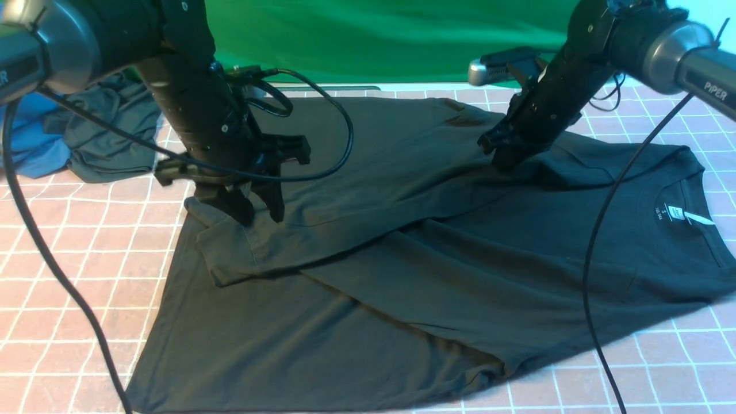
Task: Fold a long-sleeved shirt over a pink coffee tablecloth.
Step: 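Grasp the near edge of the shirt at its hem and shoulder corners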
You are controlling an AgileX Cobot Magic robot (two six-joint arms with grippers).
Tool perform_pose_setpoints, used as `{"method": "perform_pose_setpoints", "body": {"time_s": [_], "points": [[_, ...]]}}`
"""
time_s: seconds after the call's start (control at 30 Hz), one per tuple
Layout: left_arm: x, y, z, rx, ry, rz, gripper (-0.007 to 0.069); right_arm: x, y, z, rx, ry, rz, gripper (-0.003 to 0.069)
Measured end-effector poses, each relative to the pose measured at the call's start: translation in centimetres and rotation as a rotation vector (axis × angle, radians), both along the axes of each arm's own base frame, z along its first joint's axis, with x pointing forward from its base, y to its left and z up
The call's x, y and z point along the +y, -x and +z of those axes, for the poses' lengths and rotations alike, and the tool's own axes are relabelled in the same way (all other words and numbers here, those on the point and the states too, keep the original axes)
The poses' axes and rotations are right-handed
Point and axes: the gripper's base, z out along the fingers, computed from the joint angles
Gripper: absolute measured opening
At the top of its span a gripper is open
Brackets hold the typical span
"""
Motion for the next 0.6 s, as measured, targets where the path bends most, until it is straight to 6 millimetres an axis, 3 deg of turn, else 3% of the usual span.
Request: {"method": "perform_pose_setpoints", "body": {"time_s": [0.27,0.33,0.6], "points": [[-0.8,3.1,-4.3,0.121,-0.104,-0.24,0.0323,-0.1,0.3,2.0,-0.042,-0.008,0.0,0.004],[-0.8,2.9,-4.9,0.055,-0.181,-0.288,0.0364,-0.1,0.3,2.0,-0.042,-0.008,0.0,0.0039],[-1.3,1.4,-4.9,-0.136,-0.183,-0.343,0.047,-0.1,0.3,2.0,-0.042,-0.008,-0.001,0.0039]]}}
